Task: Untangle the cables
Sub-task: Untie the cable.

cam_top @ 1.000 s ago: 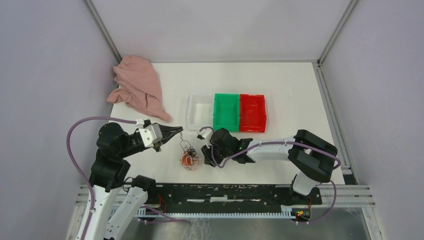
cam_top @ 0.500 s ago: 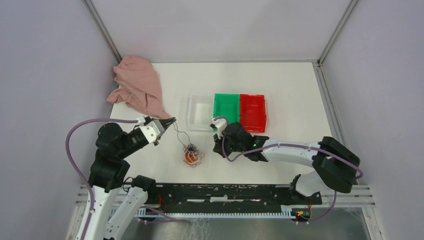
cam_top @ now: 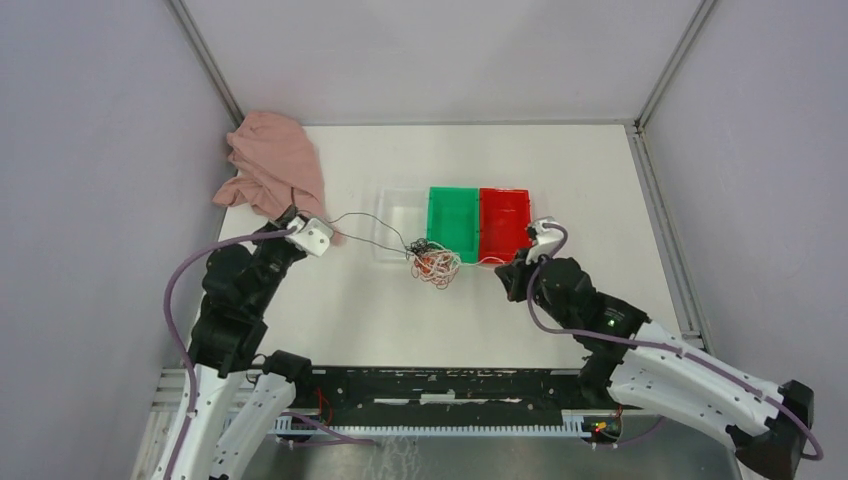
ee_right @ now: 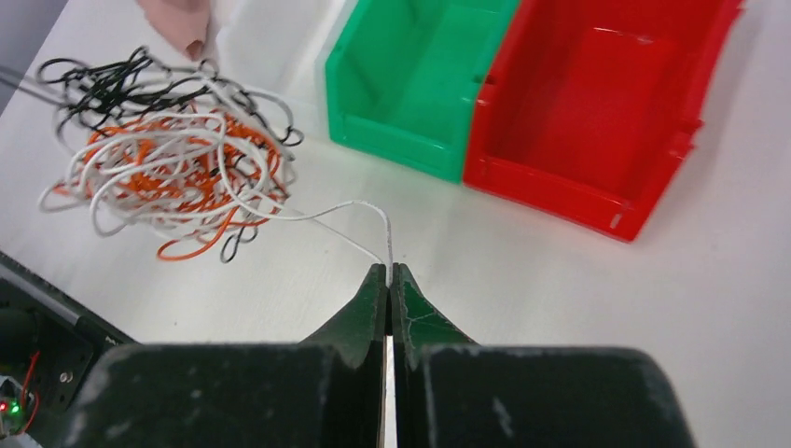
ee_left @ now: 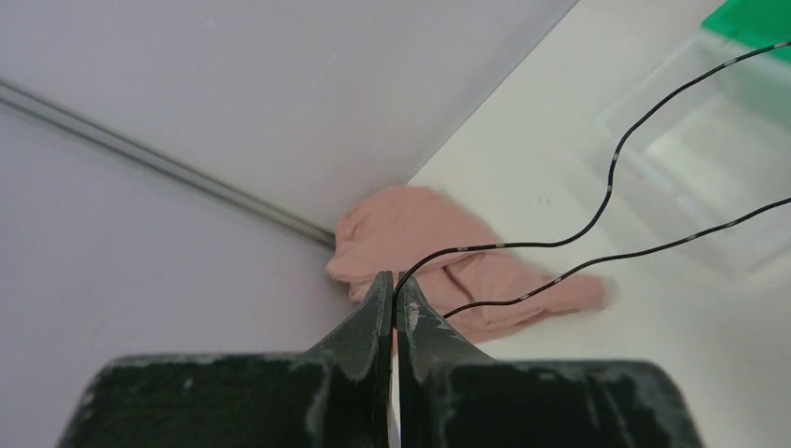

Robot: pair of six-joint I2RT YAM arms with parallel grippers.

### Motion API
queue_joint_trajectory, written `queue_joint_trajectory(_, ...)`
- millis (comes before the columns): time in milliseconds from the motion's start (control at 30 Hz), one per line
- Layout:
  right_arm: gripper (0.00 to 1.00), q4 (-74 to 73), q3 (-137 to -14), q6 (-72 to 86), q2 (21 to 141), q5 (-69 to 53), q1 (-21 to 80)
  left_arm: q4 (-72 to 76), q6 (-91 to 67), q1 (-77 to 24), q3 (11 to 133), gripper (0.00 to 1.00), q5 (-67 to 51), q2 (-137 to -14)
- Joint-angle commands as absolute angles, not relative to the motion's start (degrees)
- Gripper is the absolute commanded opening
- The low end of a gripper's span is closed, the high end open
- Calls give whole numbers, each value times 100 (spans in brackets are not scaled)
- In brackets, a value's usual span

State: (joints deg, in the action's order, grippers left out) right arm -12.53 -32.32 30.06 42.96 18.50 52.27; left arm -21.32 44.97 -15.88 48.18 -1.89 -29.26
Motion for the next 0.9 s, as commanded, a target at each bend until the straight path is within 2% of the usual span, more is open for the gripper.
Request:
queue_joint_trajectory(0, 0, -2703, -3569, 3520, 3846, 2995, 5145, -1806, 5532, -1562, 4328, 3, 1040, -2728)
queue_joint_trajectory(300, 0, -5250, -4537, 4680, 3521, 5148, 4921, -1581, 5916, -1311, 3336, 3, 1346, -2691)
queue_joint_trajectory(467, 0, -6210, -4970, 5011, 3588, 5888, 4807, -1158, 6381, -561, 2946, 3, 919, -2905)
queue_joint_trajectory(633, 0, -6197, -5183, 4781, 3334, 5959, 4790, -1497, 6479, 530, 2998, 3, -213, -3210)
queue_joint_trajectory(767, 0, -5008, -5143, 3846, 3136, 5034, 4790, -2535, 6411, 715, 3309, 5, -1498, -3139)
queue_joint_trajectory(800, 0, -4770, -5188, 3690, 3167, 4788, 4788, -2826, 6409, 720, 3382, 11, -1880, -3097)
queue_joint_trajectory(833, 0, -4563, -5262, 3553, 3216, 4528, 4790, -3128, 6446, 715, 3451, 32, -2205, -3073)
queue_joint_trajectory(867, 0, -4330, -5343, 3391, 3295, 4146, 4790, -3472, 6545, 720, 3534, 61, -2568, -3073)
